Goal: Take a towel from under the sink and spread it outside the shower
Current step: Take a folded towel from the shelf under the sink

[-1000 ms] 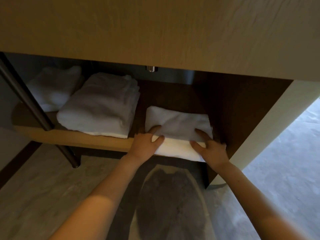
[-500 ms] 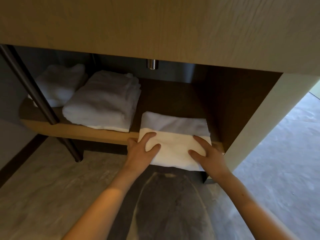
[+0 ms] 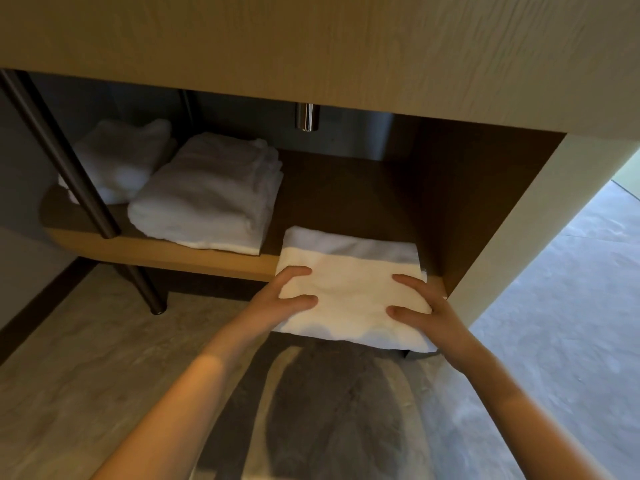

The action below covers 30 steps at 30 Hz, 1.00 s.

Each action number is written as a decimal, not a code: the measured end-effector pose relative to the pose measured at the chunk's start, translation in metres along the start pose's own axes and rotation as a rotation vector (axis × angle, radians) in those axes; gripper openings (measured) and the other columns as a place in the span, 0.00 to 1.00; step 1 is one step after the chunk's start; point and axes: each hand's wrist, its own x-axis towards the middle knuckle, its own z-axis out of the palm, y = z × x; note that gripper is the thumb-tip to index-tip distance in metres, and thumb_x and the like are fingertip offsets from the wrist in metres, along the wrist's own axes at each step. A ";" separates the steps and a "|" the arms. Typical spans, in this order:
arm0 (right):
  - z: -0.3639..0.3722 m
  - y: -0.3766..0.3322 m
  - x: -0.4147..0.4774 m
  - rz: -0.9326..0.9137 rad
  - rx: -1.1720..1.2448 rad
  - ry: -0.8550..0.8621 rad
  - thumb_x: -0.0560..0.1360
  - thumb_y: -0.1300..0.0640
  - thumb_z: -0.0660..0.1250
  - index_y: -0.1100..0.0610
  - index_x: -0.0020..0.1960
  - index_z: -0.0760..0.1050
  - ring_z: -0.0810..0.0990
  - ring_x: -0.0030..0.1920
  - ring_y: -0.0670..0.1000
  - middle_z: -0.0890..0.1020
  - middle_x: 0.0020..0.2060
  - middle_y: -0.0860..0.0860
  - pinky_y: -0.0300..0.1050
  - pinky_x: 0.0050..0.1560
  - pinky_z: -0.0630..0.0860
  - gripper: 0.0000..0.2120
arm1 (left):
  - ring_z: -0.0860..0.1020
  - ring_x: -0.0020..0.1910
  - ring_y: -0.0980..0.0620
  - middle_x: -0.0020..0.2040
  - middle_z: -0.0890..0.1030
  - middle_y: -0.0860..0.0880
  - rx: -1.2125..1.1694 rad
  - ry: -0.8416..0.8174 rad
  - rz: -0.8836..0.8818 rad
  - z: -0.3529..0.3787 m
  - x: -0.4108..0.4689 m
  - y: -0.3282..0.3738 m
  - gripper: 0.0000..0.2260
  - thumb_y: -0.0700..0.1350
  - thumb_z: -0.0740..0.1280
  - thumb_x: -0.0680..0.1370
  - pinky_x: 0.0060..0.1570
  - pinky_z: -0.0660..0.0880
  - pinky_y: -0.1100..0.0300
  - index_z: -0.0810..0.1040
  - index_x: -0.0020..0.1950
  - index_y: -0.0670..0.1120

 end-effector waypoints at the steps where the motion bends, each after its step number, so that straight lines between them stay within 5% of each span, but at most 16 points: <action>1: 0.001 0.001 -0.001 -0.005 0.017 -0.003 0.74 0.50 0.71 0.36 0.64 0.69 0.71 0.54 0.39 0.68 0.55 0.30 0.30 0.46 0.72 0.22 | 0.69 0.53 0.60 0.58 0.67 0.63 0.004 0.005 0.005 0.002 -0.002 -0.001 0.19 0.54 0.71 0.74 0.42 0.70 0.66 0.68 0.60 0.70; 8: 0.011 -0.001 -0.013 -0.029 0.074 0.099 0.72 0.55 0.74 0.46 0.67 0.71 0.70 0.61 0.48 0.71 0.64 0.45 0.43 0.59 0.74 0.26 | 0.68 0.50 0.71 0.53 0.66 0.72 -0.017 0.099 0.054 0.014 -0.016 -0.002 0.20 0.52 0.72 0.73 0.36 0.70 0.75 0.68 0.56 0.73; 14: 0.011 -0.007 -0.028 -0.034 0.129 0.095 0.71 0.55 0.75 0.43 0.67 0.70 0.69 0.59 0.43 0.70 0.62 0.40 0.30 0.51 0.70 0.27 | 0.67 0.53 0.72 0.54 0.66 0.75 0.003 0.168 0.070 0.021 -0.031 -0.001 0.22 0.53 0.73 0.72 0.43 0.66 0.71 0.69 0.59 0.70; 19: -0.002 -0.030 -0.056 -0.055 0.063 0.091 0.70 0.54 0.76 0.40 0.65 0.71 0.69 0.55 0.29 0.71 0.56 0.27 0.28 0.50 0.68 0.27 | 0.67 0.50 0.65 0.55 0.65 0.69 -0.023 0.172 -0.022 0.023 -0.062 0.027 0.20 0.52 0.74 0.71 0.40 0.68 0.68 0.70 0.55 0.71; 24: -0.022 -0.072 -0.103 0.160 0.137 0.075 0.66 0.50 0.78 0.30 0.60 0.72 0.72 0.53 0.41 0.71 0.56 0.32 0.28 0.40 0.74 0.29 | 0.69 0.52 0.66 0.56 0.67 0.67 -0.029 0.122 -0.094 0.012 -0.117 0.076 0.21 0.48 0.75 0.72 0.39 0.71 0.73 0.71 0.57 0.68; 30: -0.059 -0.157 -0.180 0.314 0.160 -0.002 0.66 0.49 0.77 0.30 0.60 0.71 0.72 0.55 0.45 0.71 0.58 0.37 0.43 0.48 0.77 0.28 | 0.75 0.57 0.55 0.59 0.76 0.54 -0.102 0.091 -0.163 -0.001 -0.198 0.156 0.21 0.39 0.75 0.71 0.44 0.71 0.74 0.75 0.60 0.53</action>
